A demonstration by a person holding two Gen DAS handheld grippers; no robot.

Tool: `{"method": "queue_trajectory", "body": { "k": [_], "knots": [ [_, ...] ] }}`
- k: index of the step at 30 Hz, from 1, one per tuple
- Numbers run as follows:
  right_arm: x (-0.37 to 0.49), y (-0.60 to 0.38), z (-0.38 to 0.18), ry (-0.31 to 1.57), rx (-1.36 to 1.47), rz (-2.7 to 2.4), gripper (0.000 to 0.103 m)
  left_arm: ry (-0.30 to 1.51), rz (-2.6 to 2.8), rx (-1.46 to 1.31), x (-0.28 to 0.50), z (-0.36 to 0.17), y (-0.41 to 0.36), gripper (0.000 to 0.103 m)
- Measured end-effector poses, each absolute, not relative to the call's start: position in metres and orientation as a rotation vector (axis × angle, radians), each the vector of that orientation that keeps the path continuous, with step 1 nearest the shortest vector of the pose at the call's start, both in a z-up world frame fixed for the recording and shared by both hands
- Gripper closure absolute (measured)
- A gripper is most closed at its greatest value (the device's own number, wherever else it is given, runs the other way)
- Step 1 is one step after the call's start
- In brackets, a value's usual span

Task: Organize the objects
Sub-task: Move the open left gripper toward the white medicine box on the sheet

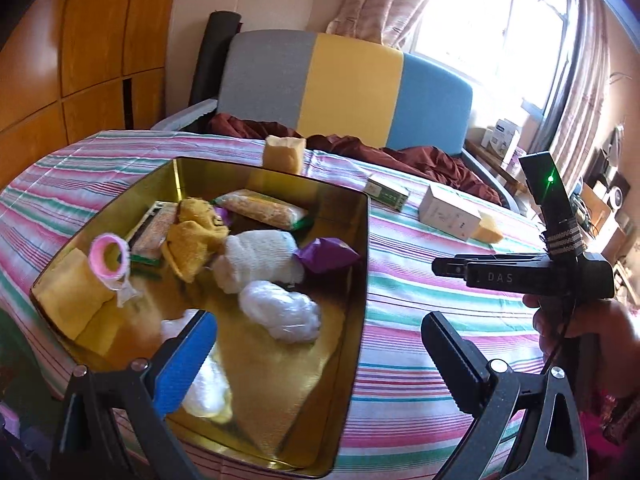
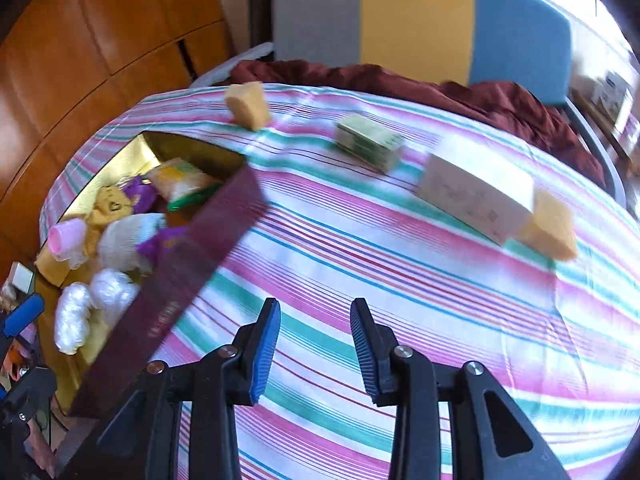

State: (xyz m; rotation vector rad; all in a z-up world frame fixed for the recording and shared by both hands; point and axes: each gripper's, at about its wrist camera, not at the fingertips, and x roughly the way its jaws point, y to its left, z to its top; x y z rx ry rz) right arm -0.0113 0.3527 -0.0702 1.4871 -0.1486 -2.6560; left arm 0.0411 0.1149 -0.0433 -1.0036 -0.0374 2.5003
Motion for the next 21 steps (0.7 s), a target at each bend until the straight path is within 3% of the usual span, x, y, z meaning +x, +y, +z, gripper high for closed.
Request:
{"method": "queue_trajectory", "body": {
  "k": [21],
  "knots": [
    [0.019,0.427,-0.079,-0.196,1.513,-2.813,0.060,0.097,2.391,-1.029,0.050,-0.043,0.179,0.000]
  ]
}}
